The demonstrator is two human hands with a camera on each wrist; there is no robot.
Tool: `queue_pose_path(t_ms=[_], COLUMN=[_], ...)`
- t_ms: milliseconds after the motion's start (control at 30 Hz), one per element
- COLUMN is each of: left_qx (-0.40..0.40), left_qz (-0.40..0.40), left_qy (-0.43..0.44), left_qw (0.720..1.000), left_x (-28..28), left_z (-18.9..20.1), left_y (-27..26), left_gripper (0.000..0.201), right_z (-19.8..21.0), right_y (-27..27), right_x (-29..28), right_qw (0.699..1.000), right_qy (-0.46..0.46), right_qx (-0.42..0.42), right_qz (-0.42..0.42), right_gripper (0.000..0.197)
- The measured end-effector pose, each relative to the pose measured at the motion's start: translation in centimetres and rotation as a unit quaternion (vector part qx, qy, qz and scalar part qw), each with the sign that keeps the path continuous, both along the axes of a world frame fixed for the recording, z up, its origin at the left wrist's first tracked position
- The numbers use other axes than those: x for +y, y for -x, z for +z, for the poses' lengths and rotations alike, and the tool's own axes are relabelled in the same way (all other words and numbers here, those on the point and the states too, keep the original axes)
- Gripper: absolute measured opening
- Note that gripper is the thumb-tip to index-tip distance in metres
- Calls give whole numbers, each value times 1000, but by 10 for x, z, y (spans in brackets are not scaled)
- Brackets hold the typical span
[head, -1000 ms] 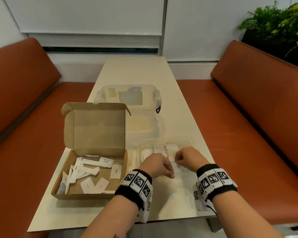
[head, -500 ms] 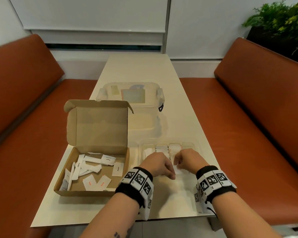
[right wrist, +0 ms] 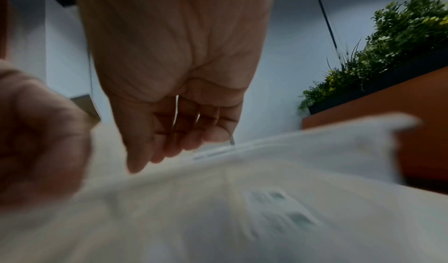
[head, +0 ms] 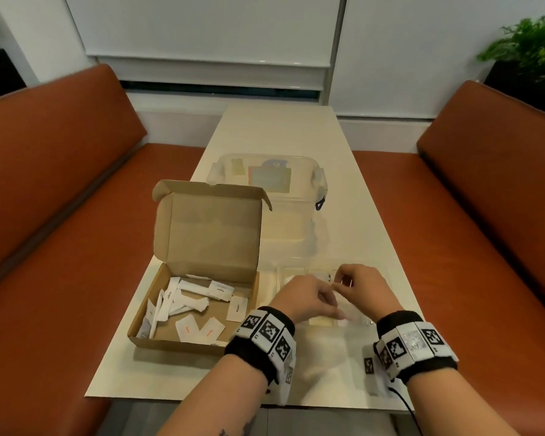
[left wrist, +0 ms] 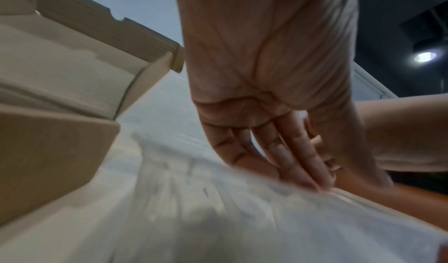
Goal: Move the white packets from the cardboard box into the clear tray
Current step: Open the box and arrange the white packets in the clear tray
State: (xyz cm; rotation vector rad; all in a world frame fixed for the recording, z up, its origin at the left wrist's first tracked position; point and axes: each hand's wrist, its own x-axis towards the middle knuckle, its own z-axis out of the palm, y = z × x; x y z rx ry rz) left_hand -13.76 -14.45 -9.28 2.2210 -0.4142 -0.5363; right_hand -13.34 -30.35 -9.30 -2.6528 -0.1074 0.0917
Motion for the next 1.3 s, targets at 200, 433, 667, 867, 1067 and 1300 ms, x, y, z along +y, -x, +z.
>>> queue_pose_path(t_ms=[200, 433, 667, 867, 1067, 1300], left_qx=[-66, -95, 2, 4, -13, -4], left_qz=[257, 487, 492, 495, 488, 498], left_qy=[33, -84, -253, -270, -292, -271], left_qw=[964, 864, 833, 826, 823, 823], left_x=[71, 175, 228, 240, 240, 240], left_z=[31, 23, -9, -19, -19, -19], left_y=[-16, 3, 22, 23, 21, 19], left_gripper=[15, 8, 19, 15, 16, 15], right_z=[29, 18, -7, -16, -17, -20], right_y=[0, 12, 15, 16, 15, 16], right_x=[69, 168, 211, 226, 233, 233], right_qw=[996, 983, 955, 935, 917, 920], right_qy=[-64, -35, 95, 161, 218, 177], right_qx=[-34, 64, 178, 170, 162, 202], right_qz=[44, 169, 215, 267, 291, 285], right_gripper=[10, 11, 41, 42, 32, 18])
